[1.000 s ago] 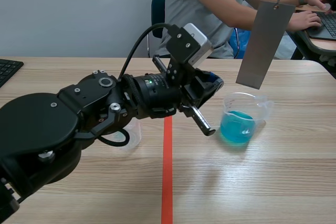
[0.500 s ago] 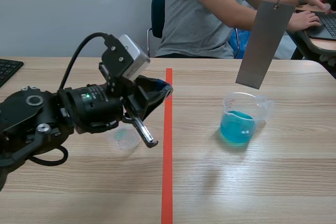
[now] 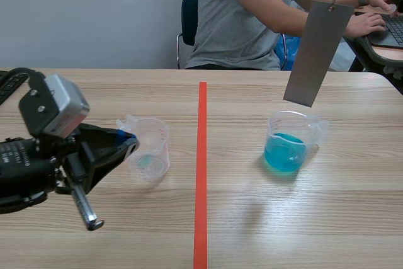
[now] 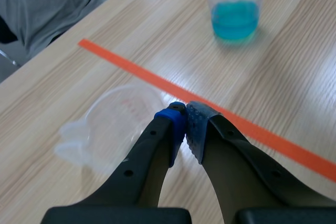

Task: Do the redox reaction experiment.
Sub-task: 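Raise the plate and point at it, then lower the plate into the blue solution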

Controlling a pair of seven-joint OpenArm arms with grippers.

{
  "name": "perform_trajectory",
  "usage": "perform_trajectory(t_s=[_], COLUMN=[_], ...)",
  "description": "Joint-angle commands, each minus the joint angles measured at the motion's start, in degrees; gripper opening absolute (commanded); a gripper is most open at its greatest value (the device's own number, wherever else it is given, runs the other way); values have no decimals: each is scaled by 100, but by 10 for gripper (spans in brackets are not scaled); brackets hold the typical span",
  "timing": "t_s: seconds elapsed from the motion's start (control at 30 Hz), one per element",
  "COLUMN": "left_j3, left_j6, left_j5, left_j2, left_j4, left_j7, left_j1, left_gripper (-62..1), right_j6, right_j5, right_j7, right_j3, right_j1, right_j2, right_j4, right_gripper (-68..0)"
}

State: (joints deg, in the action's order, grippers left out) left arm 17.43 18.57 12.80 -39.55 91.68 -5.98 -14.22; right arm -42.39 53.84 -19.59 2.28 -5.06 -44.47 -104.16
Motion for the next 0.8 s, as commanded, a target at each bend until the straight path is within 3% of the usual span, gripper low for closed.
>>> perform_trajectory(t_s=[0.0, 0.13, 0.37, 0.77], left_j3=[-197, -791, -1670, -2079], left_j6=[2, 2, 2, -17], left_j5=[118, 142, 144, 157], left_j2=[-118, -350, -365, -332], left_j4=[153, 302, 313, 310], left_j7=[-146, -236, -428, -455], left_j1=[-306, -1231, -2789, -4153], left_gripper=[-577, -578, -578, -577], right_j6=[-33, -33, -33, -33], right_j5=[81, 81, 81, 81], right_j7=[107, 107, 107, 107], right_j3=[76, 76, 76, 76], right_j1=[-129, -129, -129, -129], right_j2=[-90, -90, -90, -90], right_j4=[-48, -48, -48, -48], right_gripper=[-664, -664, -664, -664])
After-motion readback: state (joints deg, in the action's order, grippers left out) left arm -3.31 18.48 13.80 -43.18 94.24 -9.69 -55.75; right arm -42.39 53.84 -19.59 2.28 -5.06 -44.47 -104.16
